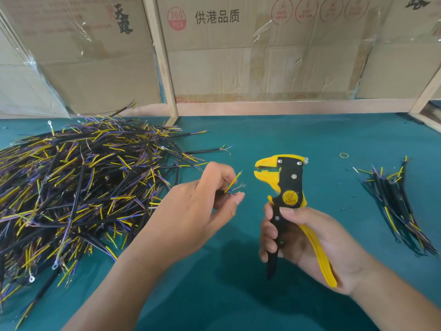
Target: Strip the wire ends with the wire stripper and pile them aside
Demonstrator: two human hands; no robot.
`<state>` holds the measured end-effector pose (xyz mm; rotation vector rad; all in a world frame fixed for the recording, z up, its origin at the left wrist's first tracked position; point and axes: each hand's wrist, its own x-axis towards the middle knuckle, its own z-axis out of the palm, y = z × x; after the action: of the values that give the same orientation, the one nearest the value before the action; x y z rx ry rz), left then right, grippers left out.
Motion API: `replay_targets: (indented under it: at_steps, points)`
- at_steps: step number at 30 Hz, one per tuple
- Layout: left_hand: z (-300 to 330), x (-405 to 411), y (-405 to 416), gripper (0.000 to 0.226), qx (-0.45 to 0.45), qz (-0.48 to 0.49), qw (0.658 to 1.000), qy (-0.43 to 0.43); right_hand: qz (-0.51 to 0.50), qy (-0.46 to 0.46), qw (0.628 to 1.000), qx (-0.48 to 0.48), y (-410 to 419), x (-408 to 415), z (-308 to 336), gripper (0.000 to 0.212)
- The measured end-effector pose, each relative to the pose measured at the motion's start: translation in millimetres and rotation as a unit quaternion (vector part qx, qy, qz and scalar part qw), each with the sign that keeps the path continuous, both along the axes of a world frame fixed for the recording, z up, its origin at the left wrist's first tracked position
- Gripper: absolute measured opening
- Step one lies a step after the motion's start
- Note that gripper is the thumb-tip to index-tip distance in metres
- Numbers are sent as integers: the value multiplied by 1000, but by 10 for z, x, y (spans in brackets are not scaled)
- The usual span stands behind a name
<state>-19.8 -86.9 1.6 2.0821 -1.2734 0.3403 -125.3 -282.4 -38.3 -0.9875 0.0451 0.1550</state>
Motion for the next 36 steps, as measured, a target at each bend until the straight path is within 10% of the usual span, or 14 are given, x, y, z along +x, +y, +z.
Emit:
replay_targets:
  at_steps: [36]
  points:
    - [-109, -5, -50, 19, -40, -4, 994, 103, 53, 21, 998, -22, -47, 48, -93, 31]
